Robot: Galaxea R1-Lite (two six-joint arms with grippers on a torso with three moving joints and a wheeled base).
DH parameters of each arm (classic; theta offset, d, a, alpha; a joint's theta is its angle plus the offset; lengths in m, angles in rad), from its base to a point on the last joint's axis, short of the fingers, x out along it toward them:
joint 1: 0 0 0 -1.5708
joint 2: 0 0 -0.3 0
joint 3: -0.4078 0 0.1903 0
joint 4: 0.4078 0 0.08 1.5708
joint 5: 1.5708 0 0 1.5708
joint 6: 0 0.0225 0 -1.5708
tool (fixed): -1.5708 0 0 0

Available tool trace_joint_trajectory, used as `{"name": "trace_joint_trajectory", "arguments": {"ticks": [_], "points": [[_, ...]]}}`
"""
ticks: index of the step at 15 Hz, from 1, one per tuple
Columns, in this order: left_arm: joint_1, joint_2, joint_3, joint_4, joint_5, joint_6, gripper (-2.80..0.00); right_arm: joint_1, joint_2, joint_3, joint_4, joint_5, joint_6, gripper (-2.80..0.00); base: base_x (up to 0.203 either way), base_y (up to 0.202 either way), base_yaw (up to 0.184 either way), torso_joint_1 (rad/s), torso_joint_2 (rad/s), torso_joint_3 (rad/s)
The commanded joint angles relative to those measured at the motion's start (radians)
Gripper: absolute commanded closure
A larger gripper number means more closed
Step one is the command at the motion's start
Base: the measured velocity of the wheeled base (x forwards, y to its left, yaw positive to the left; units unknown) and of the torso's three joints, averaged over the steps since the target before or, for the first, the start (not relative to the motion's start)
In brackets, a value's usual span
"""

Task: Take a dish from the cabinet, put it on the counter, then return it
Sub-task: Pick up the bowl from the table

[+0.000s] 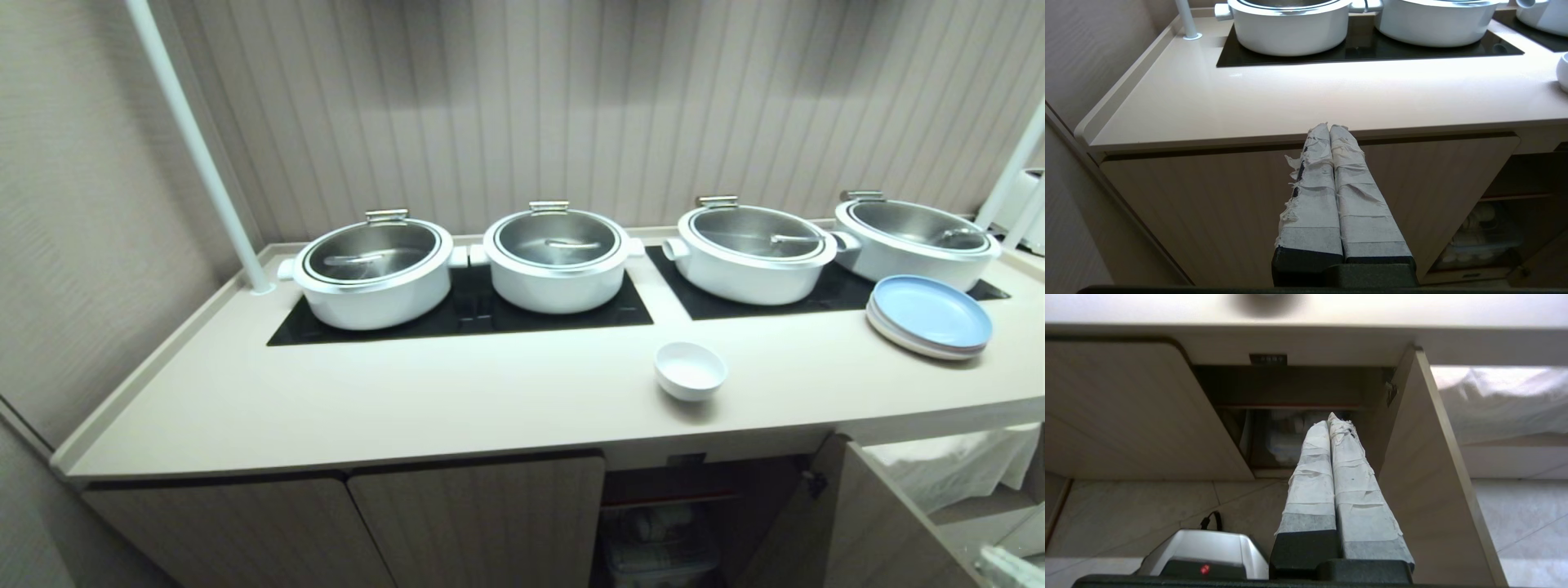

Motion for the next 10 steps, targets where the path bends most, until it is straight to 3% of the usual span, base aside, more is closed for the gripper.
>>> {"name": "trace_joint_trajectory", "arguments": {"ticks": [1, 4, 10], "points": [[0.000, 0.000, 0.000, 0.000, 0.000, 0.000, 0.00, -0.023, -0.169, 0.001, 0.126, 0.007, 0.000, 0.00, 0.000, 0.000, 0.000, 0.000, 0.00, 0.000], [0.000, 0.000, 0.000, 0.000, 0.000, 0.000, 0.00, -0.039, -0.356, 0.001, 0.300, 0.018, 0.003, 0.00, 0.000, 0.000, 0.000, 0.000, 0.00, 0.000], [0.000, 0.000, 0.000, 0.000, 0.000, 0.000, 0.00, -0.043, -0.445, 0.001, 0.345, 0.017, 0.027, 0.00, 0.000, 0.000, 0.000, 0.000, 0.00, 0.000]]}}
